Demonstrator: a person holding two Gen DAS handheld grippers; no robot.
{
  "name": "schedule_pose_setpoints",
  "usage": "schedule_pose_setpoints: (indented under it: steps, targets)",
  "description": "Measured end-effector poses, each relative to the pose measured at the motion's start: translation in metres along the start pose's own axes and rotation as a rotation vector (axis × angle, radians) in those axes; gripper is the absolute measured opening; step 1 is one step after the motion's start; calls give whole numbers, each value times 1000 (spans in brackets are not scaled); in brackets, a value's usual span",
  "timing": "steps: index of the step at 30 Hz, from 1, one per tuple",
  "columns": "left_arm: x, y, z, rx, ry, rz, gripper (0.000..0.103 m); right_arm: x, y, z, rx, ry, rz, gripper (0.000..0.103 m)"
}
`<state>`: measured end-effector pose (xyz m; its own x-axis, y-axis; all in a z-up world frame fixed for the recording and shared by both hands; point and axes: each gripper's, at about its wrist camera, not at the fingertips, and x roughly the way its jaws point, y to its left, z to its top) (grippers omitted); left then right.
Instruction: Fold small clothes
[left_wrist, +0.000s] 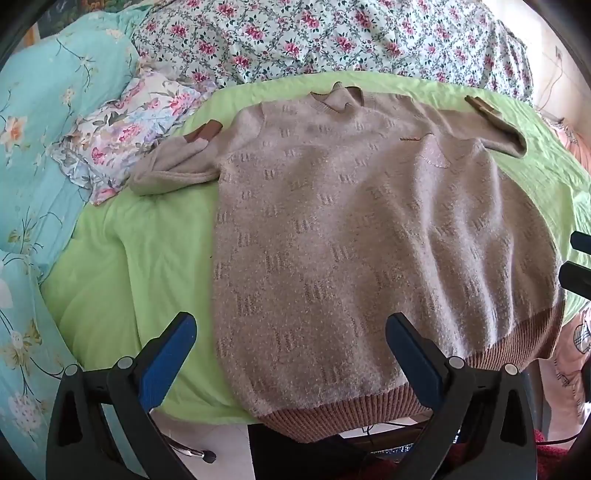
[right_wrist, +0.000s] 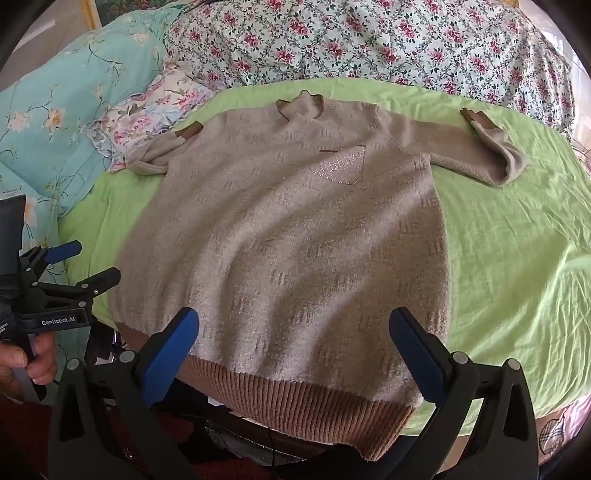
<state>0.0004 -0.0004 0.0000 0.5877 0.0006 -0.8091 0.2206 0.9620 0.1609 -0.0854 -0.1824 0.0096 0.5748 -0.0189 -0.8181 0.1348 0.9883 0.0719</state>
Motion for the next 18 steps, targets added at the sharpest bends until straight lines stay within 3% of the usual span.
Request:
schedule_pose_setpoints:
  steps: [18]
  targets:
    - [1,-3,0,7,-4,5,102,1,-1,1,4,2,-1,103]
